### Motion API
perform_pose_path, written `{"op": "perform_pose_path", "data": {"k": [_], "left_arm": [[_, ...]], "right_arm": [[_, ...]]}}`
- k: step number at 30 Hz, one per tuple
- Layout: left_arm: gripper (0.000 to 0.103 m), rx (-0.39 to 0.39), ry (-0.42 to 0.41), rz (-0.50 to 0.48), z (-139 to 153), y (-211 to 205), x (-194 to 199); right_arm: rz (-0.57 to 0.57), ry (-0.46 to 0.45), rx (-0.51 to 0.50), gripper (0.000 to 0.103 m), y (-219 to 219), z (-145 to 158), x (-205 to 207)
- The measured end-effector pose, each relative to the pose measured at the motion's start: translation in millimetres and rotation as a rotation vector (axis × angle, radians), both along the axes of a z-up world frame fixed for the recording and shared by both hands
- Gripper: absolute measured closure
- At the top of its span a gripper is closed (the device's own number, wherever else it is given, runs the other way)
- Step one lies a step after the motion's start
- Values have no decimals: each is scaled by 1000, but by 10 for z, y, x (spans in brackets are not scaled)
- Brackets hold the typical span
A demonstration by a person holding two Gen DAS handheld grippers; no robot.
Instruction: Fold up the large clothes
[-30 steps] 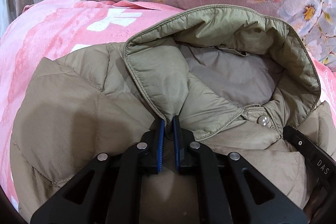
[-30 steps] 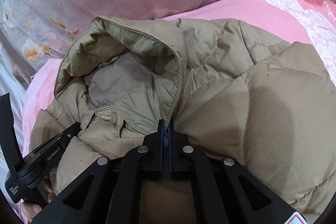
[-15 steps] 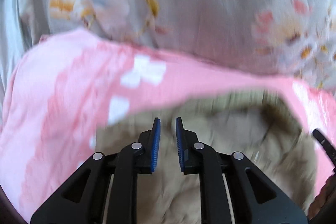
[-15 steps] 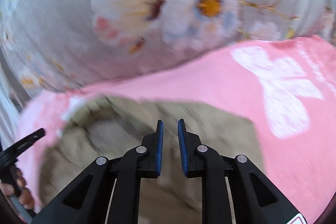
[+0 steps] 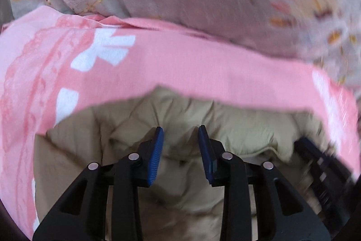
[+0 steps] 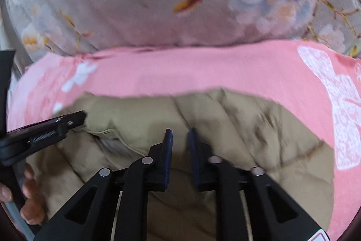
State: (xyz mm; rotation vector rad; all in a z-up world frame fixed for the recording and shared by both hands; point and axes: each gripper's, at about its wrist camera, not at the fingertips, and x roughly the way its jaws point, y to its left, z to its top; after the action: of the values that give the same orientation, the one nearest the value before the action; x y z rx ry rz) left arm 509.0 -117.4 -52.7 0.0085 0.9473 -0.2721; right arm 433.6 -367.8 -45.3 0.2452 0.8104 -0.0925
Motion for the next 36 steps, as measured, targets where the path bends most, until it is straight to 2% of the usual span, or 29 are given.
{"op": "perform_pose_path", "data": {"k": [8, 14, 23, 36], "left_arm": [[72, 20, -41, 2, -186, 69, -233], [73, 92, -109, 7, -250, -53, -280], [73, 160, -124, 9, -278, -155, -276], [73, 198, -127, 9, -274, -191, -280]], "right_arm": [[-7, 29, -68, 98, 17, -246, -41], [-23, 46, -120, 98, 78, -325, 54], [-25, 52, -136, 98, 92, -344, 88], [-21, 52, -133, 98, 80, -356, 100]]}}
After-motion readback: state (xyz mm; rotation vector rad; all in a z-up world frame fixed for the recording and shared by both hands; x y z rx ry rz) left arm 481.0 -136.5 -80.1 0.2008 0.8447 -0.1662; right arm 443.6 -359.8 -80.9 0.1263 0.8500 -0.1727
